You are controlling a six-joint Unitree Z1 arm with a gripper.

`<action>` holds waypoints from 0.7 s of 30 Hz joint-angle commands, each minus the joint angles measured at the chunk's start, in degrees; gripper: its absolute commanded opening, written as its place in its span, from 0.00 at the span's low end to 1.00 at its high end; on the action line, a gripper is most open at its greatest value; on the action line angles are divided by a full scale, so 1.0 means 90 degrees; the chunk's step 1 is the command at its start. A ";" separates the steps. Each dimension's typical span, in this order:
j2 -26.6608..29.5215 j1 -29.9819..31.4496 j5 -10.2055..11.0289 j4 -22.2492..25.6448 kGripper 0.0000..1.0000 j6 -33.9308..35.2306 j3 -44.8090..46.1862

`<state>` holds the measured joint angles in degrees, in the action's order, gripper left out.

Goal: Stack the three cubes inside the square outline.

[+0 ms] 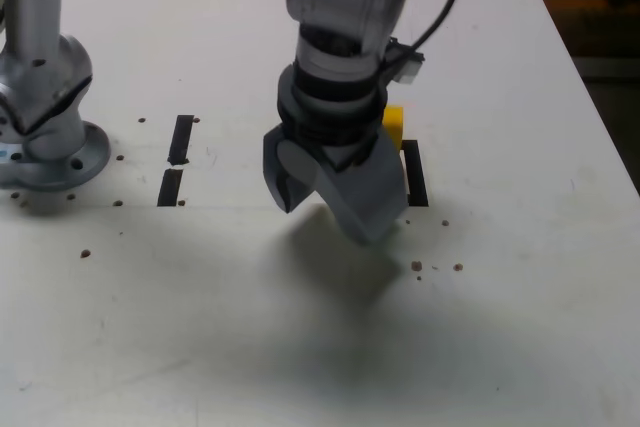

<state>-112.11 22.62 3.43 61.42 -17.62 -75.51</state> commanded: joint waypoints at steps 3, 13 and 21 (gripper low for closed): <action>-0.0099 -0.0020 -0.0026 -0.0010 0.87 -0.0035 -0.0066; -0.0172 -0.0092 0.0009 0.0033 0.83 -0.0053 -0.0033; -0.0218 -0.0093 0.0007 -0.0016 0.66 -0.0052 -0.0079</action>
<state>-113.86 21.84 3.48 61.35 -18.07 -75.97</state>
